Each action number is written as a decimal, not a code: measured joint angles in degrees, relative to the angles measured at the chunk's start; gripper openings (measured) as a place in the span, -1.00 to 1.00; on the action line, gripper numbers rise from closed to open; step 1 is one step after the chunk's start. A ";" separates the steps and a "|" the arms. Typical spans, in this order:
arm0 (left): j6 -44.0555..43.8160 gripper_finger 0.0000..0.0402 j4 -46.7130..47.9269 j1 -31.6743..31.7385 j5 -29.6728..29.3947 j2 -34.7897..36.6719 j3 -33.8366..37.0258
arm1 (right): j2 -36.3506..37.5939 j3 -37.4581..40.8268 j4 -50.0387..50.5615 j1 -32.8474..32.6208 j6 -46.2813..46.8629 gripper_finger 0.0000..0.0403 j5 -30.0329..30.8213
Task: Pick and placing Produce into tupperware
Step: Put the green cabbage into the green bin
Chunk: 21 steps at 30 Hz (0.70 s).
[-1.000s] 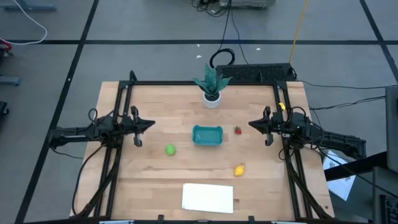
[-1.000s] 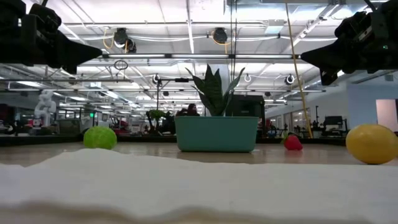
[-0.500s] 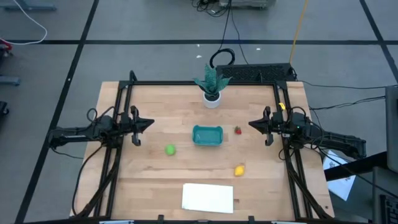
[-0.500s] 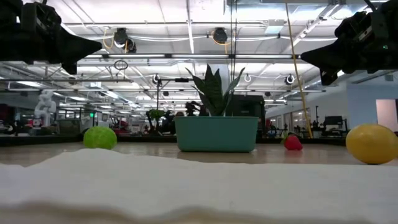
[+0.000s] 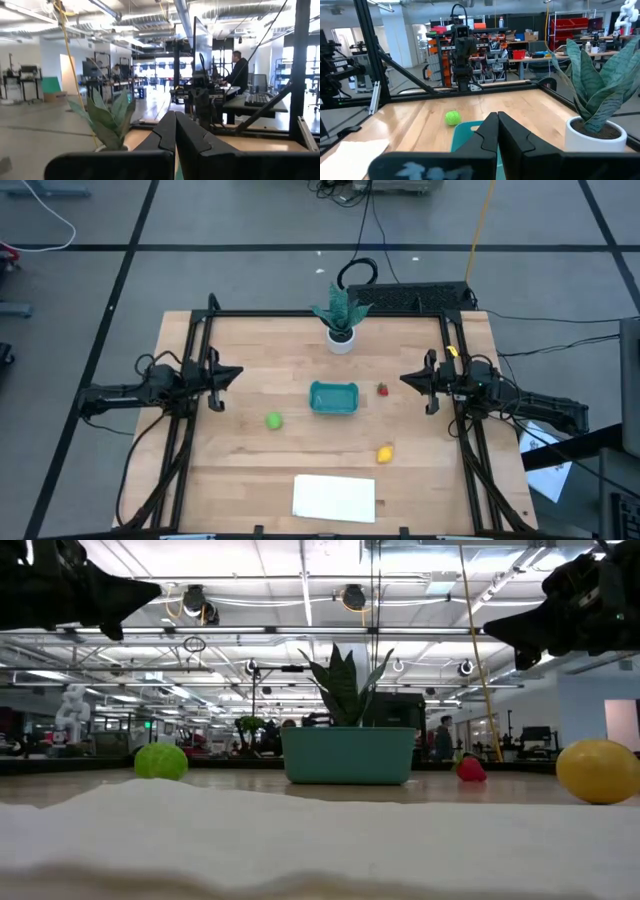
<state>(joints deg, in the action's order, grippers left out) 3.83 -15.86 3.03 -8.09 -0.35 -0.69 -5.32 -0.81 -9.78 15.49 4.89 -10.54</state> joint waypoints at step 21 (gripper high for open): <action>3.42 -0.97 -2.88 1.09 -8.06 -7.61 0.04 | -0.37 0.01 -8.07 1.74 -10.12 -1.00 0.35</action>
<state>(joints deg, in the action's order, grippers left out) 7.25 -18.73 4.11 -16.15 -7.95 -0.64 -5.70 -0.80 -17.85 17.23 -5.23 -10.20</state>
